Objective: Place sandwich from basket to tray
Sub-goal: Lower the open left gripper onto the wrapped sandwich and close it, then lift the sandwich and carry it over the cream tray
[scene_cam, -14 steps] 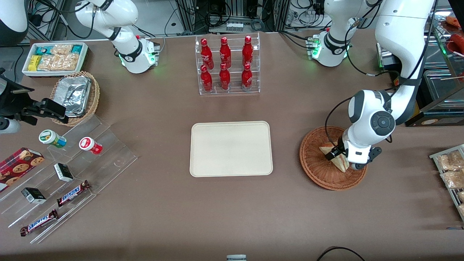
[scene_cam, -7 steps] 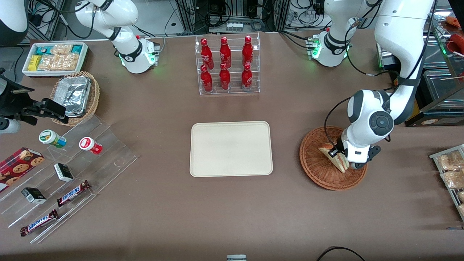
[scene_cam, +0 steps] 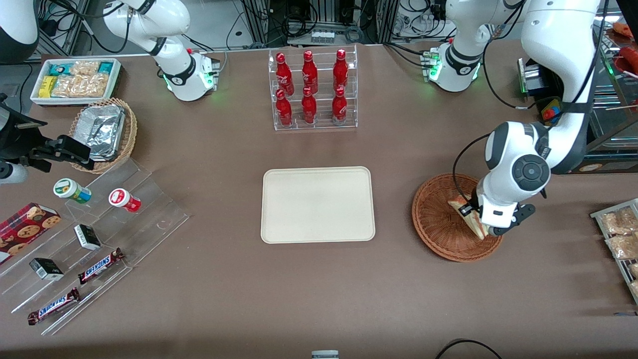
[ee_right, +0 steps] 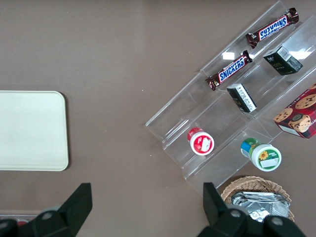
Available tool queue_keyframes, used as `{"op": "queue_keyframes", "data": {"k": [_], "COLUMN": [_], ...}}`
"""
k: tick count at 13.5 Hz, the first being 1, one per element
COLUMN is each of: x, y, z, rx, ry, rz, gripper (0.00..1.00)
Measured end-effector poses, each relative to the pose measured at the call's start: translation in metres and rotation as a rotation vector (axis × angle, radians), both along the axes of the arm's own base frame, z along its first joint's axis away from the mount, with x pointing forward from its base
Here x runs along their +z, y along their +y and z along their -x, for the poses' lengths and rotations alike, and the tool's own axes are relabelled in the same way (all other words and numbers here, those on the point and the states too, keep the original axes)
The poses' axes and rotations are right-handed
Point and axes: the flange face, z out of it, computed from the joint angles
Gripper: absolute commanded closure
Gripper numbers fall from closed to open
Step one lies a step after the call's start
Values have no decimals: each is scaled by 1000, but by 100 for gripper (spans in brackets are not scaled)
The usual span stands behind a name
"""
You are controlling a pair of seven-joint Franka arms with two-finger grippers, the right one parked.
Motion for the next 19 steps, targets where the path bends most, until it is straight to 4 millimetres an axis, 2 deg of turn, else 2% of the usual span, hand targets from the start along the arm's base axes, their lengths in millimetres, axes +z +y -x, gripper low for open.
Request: {"op": "queue_keyframes", "data": {"k": [3,9,13,16,19], "x": [20,55,68,61,25], "y": [-17,-93,-149,-188,-236], "z": [-3,1,11,12,13], "rx": [-93,-385,-552,-623,-680], "ry": [17,13,-3,8,44], "rz": [-2,17,84,160,188], "gripper": [100,100,100,100,100]}}
